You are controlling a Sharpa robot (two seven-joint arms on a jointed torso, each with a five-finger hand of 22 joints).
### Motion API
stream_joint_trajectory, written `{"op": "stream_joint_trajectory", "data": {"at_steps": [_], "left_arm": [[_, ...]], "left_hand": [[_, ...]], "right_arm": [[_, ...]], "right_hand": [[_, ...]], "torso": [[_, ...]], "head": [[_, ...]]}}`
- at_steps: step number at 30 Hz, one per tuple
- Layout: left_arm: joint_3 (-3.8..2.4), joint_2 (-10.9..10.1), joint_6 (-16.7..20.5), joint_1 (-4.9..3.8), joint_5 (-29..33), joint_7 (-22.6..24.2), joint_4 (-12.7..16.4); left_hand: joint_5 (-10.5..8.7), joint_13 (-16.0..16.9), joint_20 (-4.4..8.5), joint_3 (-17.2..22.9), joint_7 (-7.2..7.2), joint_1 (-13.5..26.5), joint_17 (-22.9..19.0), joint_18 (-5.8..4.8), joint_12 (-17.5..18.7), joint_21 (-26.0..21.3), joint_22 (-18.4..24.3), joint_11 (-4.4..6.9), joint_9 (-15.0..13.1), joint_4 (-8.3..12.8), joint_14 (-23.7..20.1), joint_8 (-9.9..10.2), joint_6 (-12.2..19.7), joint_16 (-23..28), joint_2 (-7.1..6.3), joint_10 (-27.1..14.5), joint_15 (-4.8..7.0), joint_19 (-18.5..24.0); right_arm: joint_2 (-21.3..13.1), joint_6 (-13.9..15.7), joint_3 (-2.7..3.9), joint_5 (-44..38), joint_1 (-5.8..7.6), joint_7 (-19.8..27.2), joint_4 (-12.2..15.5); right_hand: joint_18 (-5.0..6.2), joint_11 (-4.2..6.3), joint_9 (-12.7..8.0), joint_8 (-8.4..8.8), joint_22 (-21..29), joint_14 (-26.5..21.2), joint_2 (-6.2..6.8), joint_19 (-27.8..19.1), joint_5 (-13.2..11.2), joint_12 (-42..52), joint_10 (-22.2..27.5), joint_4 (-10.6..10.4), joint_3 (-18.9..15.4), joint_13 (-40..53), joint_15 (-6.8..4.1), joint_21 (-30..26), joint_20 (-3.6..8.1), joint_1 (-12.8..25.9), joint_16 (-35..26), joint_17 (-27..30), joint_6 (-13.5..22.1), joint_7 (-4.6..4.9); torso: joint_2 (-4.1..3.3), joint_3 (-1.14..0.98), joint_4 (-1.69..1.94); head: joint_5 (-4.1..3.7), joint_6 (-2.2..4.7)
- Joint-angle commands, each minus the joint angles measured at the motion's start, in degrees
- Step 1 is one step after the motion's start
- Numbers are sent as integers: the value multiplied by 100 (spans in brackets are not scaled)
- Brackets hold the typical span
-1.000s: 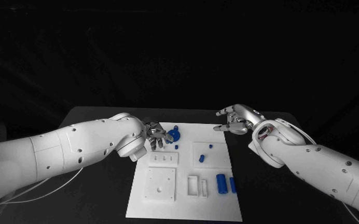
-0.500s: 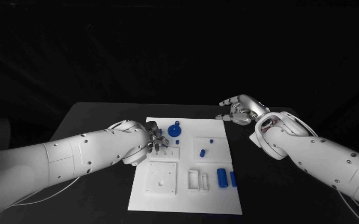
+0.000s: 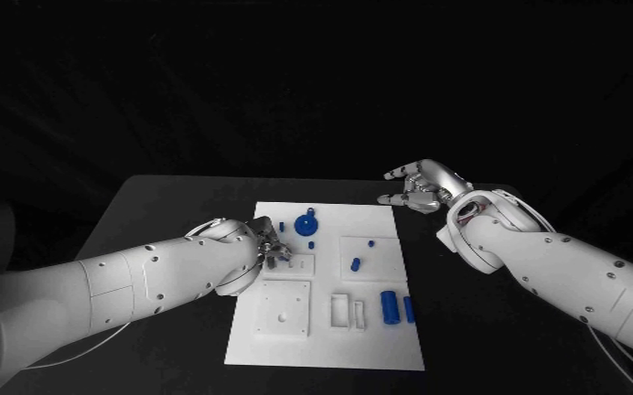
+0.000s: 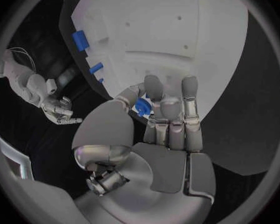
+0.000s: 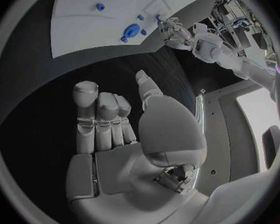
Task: Assemble the parts on the task board
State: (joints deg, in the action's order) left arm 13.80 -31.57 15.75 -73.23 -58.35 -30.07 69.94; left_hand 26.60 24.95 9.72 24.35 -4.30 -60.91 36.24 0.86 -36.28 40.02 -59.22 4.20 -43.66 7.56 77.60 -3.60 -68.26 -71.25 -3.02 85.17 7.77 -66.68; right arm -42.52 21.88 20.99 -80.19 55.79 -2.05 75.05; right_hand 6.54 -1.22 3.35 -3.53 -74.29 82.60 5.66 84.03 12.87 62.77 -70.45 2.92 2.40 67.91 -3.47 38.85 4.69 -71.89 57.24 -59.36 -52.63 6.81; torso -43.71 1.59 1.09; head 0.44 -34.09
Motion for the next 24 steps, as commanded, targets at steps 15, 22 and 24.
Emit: {"op": "stream_joint_trajectory", "data": {"at_steps": [15,22,24], "left_arm": [[-3,40,-42,67,-117,85,73],[-3,42,-122,68,-118,78,94],[-3,42,-149,69,-120,75,98]], "left_hand": [[-38,-8,-4,203,687,-67,-9,-68,-47,-720,-793,148,-666,222,109,-17,-1026,-17,-5,154,96,-285],[-51,-7,-6,195,688,-75,-9,-72,-54,-870,-949,143,-655,216,107,-20,-1038,-18,-4,154,95,-337],[-63,-2,-10,189,689,-84,-2,-75,-62,-983,-1072,143,-653,215,110,-20,-1045,-32,-5,156,91,-380]], "right_arm": [[33,-36,6,42,-1,34,-12],[39,-48,6,43,-1,31,-16],[41,-52,6,44,-1,31,-16]], "right_hand": [[68,31,5,14,11,25,-54,300,28,-10,2,-10,37,-1,10,-14,-29,27,-15,-9,-53,7],[68,31,5,14,11,25,-54,300,28,-10,2,-10,37,-1,10,-14,-29,27,-15,-9,-53,7],[70,33,6,13,15,27,-58,300,36,-4,-3,4,48,2,8,-7,-28,35,-17,-12,-74,5]], "torso": [[0,3,5],[2,2,3],[1,2,1]], "head": [[-36,-47],[-39,-50],[-39,-57]]}}
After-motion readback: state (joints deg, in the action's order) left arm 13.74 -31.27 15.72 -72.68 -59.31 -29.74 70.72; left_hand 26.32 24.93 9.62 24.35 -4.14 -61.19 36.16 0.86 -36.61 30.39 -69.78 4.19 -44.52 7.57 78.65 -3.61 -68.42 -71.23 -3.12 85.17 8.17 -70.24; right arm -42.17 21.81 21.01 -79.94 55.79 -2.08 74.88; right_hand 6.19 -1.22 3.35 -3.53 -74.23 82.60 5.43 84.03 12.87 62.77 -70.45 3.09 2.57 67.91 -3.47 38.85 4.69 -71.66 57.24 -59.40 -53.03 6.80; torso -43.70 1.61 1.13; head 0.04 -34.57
